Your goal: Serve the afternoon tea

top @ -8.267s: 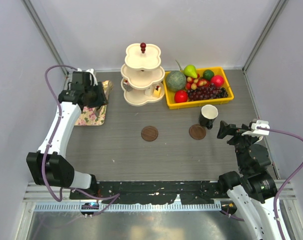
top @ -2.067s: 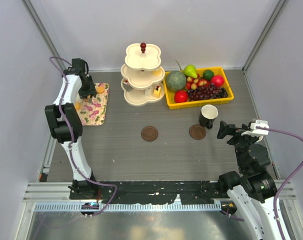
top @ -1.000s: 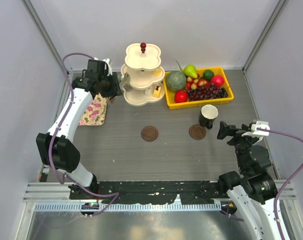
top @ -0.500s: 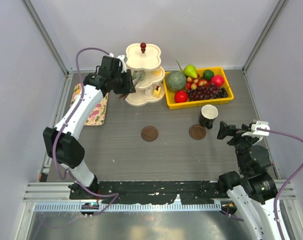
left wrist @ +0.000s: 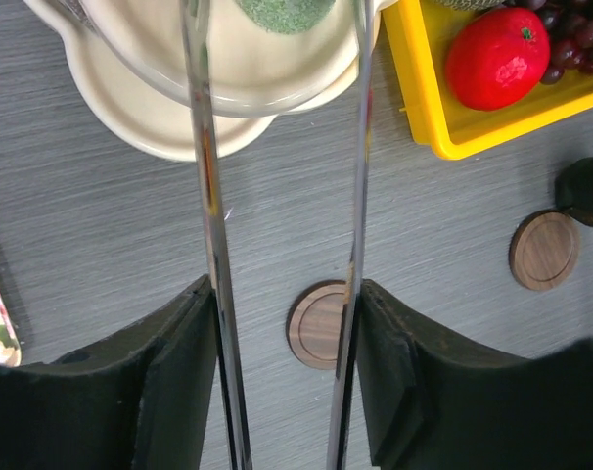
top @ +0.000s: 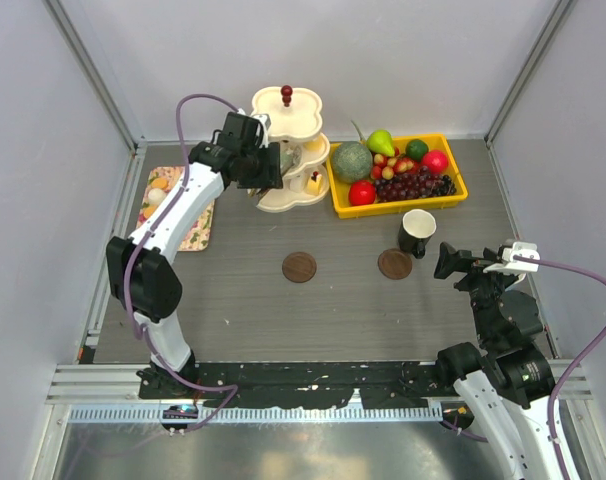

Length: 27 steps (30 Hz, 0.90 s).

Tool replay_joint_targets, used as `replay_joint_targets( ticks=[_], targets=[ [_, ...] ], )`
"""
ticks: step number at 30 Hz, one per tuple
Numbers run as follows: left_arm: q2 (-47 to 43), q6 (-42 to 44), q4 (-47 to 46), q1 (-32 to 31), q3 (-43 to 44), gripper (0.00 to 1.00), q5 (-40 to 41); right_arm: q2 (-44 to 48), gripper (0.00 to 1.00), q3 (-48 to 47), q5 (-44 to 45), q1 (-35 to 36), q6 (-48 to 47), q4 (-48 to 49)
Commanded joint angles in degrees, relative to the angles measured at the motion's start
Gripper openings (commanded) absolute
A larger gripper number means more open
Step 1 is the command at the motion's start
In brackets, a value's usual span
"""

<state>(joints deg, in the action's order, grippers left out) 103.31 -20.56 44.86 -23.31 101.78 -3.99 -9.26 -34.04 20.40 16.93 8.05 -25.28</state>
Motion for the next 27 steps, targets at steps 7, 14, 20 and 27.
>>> replay_joint_targets(
  ticks=[7, 14, 20, 27],
  targets=[
    [-6.62, 1.31, -1.8, -0.33, 0.0, 0.63, 2.49, -0.15, 0.98, -0.24, 0.16, 0.3, -0.32, 2.34],
    [-12.94, 1.4, -1.0, -0.07, -5.44, 0.62, 2.58, 0.12, 0.98, -0.24, 0.25, 0.3, -0.32, 2.34],
    [-23.05, 0.69, -1.09, 0.98, -18.0, 0.56, 3.37, 0.64, 0.98, -0.15, 0.43, 0.21, -0.23, 2.34],
    [-32.72, 0.6, -0.65, 7.47, -28.38, 0.49, 6.63, 0.56, 0.98, -0.24, -0.19, 0.21, -0.23, 2.34]
  ],
)
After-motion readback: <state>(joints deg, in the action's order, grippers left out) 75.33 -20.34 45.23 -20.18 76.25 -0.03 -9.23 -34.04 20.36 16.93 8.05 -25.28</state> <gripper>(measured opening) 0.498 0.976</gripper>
